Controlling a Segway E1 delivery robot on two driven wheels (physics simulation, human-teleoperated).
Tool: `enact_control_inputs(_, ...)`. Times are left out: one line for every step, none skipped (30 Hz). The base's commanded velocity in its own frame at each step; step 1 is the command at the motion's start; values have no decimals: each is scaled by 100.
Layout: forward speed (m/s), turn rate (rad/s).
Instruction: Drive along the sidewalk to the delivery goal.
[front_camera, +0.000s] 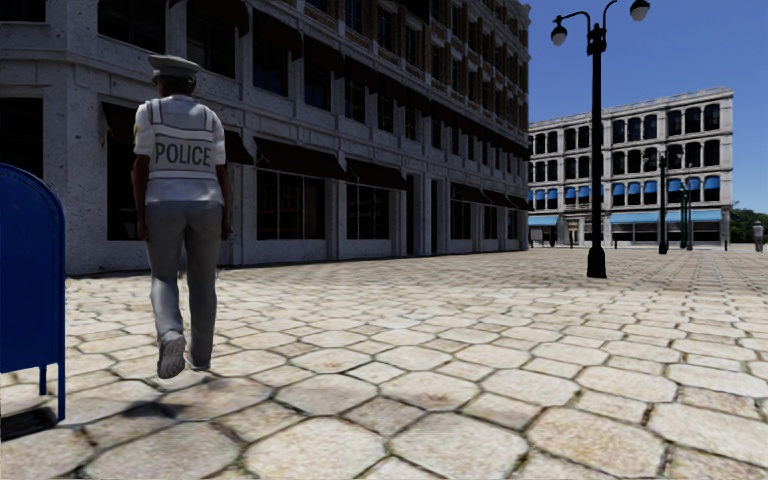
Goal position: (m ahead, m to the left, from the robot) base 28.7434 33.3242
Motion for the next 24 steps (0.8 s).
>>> enact_control_inputs(122, 14)
enact_control_inputs(122, 14)
enact_control_inputs(124, 26)
enact_control_inputs(125, 29)
enact_control_inputs(126, 30)
enact_control_inputs(127, 30)
enact_control_inputs(127, 30)
enact_control_inputs(127, 30)
enact_control_inputs(200, 30)
enact_control_inputs(200, 30)
enact_control_inputs(200, 30)
enact_control_inputs(200, 30)
enact_control_inputs(200, 25)
enact_control_inputs(200, 24)
enact_control_inputs(200, 24)
enact_control_inputs(200, 24)
enact_control_inputs(200, 24)
enact_control_inputs(200, 24)
enact_control_inputs(200, 24)
enact_control_inputs(200, 24)
enact_control_inputs(200, 24)
enact_control_inputs(200, 24)
enact_control_inputs(200, 29)
enact_control_inputs(200, 31)
